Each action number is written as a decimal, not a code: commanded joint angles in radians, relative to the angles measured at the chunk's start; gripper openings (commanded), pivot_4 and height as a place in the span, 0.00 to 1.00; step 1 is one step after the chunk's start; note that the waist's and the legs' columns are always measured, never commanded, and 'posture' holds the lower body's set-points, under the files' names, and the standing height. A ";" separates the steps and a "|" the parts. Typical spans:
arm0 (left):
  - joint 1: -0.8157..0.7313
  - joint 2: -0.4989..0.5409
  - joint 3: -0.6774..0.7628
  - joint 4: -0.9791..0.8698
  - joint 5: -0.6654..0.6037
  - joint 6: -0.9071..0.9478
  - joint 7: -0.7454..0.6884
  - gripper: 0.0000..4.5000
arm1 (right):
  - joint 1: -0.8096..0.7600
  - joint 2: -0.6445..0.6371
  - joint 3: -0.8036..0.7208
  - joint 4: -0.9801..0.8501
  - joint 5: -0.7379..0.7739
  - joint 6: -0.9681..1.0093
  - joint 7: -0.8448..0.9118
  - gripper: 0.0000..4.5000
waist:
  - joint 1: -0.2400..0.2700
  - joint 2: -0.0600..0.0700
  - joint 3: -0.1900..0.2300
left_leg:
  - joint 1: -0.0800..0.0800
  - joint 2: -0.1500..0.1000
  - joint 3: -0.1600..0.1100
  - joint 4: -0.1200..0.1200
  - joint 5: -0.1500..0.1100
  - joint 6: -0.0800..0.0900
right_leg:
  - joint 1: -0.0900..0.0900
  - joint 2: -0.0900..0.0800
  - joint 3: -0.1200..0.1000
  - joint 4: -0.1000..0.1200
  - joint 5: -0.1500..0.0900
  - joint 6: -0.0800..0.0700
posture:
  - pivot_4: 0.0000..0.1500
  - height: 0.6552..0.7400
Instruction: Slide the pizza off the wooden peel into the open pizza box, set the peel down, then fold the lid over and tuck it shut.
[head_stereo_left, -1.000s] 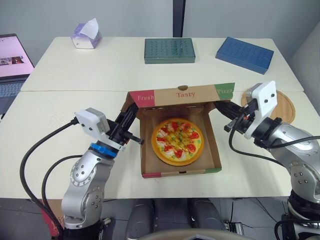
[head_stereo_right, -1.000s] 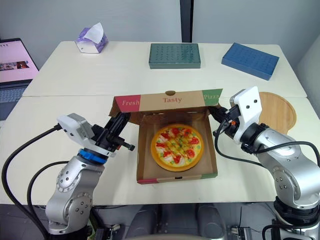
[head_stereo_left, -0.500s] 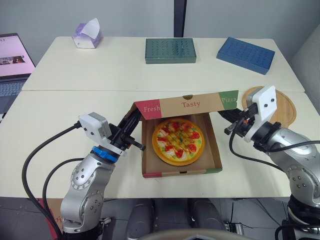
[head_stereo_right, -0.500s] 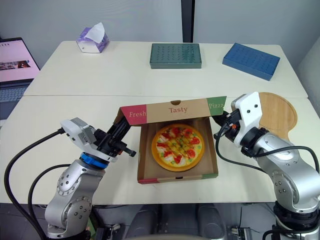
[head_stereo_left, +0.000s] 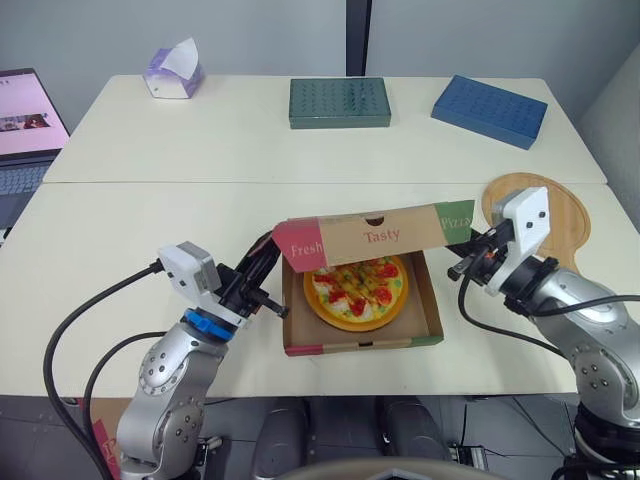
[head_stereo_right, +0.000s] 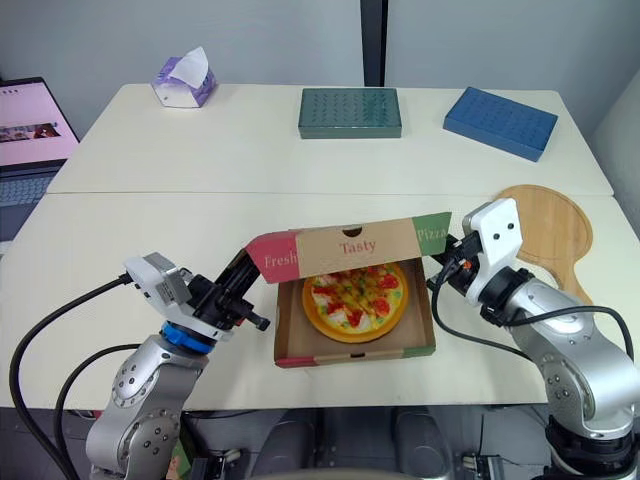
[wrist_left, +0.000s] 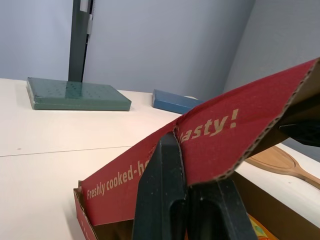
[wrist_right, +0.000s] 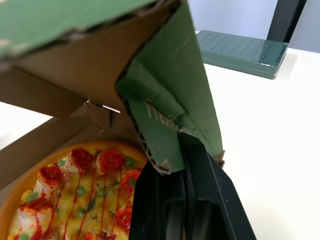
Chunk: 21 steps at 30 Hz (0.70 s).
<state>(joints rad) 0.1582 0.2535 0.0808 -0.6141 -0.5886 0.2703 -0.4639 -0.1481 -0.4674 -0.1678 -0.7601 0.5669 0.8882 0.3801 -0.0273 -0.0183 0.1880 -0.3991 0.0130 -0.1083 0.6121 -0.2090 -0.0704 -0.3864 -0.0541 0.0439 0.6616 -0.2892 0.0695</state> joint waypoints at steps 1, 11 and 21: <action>0.018 0.013 -0.067 0.030 0.014 0.006 -0.043 0.00 | 0.022 0.022 0.058 -0.059 0.022 -0.044 0.008 0.01 | 0.000 0.000 0.000 | 0.000 0.000 0.000 0.000 0.000 0.000 | 0.000 0.000 0.000 0.000 0.000 0.000 | 1.00 1.00; 0.055 0.050 -0.043 0.049 -0.025 -0.021 -0.106 0.14 | 0.061 0.036 0.050 -0.035 0.017 -0.105 0.003 0.20 | 0.000 0.000 -0.001 | 0.000 0.000 0.000 0.000 0.000 0.000 | 0.000 0.000 0.000 0.000 -0.001 -0.001 | 1.00 1.00; 0.115 0.068 -0.005 0.008 -0.036 -0.043 -0.110 0.85 | 0.073 0.023 0.044 -0.039 0.025 -0.109 0.002 1.00 | 0.000 0.000 -0.001 | -0.001 0.000 0.000 -0.001 0.000 0.000 | -0.001 0.000 0.000 0.000 -0.004 -0.005 | 1.00 1.00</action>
<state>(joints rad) 0.2651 0.3134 0.0598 -0.5749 -0.6188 0.2381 -0.5773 -0.0768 -0.4353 -0.1166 -0.7623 0.5729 0.8012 0.3732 -0.0277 -0.0183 0.1872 -0.3998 0.0133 -0.1084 0.6115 -0.2091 -0.0704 -0.3872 -0.0542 0.0437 0.6612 -0.2927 0.0643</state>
